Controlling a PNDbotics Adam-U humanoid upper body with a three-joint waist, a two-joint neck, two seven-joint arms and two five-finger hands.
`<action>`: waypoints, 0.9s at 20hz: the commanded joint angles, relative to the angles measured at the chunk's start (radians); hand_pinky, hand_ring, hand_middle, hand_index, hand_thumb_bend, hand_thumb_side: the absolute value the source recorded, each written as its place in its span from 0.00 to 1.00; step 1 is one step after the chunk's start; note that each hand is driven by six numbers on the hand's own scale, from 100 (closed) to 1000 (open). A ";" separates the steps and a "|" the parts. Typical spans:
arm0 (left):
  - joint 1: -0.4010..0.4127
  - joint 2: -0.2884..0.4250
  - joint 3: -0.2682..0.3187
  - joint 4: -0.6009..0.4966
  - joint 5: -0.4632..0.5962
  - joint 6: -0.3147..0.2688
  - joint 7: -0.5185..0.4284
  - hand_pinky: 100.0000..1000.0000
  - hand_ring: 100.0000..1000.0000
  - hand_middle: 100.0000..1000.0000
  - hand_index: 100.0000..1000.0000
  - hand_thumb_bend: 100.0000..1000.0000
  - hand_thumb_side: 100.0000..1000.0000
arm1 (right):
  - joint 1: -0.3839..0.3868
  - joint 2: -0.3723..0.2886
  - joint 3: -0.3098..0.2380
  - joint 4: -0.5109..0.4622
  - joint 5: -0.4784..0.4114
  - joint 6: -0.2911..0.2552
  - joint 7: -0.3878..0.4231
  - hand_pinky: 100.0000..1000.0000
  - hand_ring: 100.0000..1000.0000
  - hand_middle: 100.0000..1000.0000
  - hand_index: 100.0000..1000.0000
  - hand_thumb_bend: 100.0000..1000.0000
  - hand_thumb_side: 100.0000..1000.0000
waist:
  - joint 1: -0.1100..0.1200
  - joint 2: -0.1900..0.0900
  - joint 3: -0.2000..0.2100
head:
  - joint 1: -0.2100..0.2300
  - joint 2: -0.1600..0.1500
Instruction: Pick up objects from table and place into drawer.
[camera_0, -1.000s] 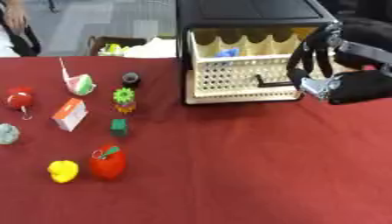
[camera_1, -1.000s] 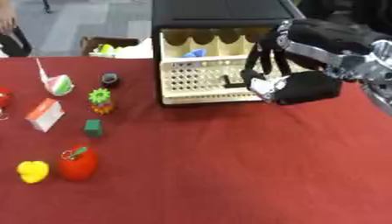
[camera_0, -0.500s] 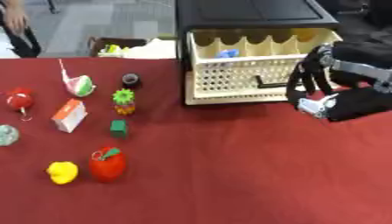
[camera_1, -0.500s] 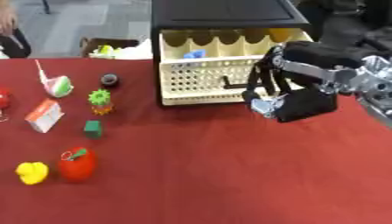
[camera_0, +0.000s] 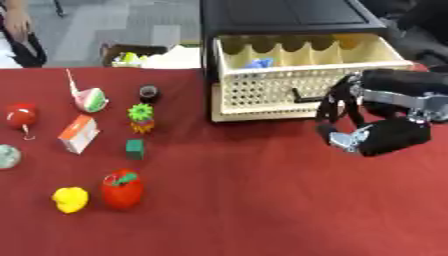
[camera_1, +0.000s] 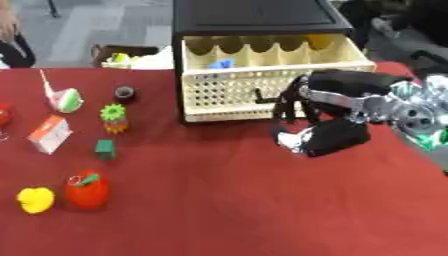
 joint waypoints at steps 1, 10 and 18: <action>-0.008 0.007 0.003 -0.017 0.007 0.003 -0.001 0.42 0.54 0.55 0.75 0.00 0.80 | -0.017 -0.010 0.006 -0.005 0.024 0.016 0.026 0.04 0.40 0.58 0.74 0.00 0.69 | 0.003 -0.015 0.001 | -0.009 -0.012; -0.001 -0.005 0.007 -0.017 0.010 0.000 0.008 0.42 0.54 0.55 0.75 0.00 0.80 | -0.016 -0.001 0.019 -0.005 0.061 0.071 0.062 0.04 0.40 0.63 0.77 0.00 0.70 | 0.011 -0.008 0.008 | -0.029 -0.011; 0.005 -0.013 0.008 -0.017 0.012 0.002 0.011 0.42 0.54 0.55 0.75 0.00 0.80 | -0.019 0.002 0.014 -0.005 0.072 0.117 0.065 0.03 0.40 0.62 0.81 0.00 0.68 | 0.015 0.000 0.011 | -0.037 -0.015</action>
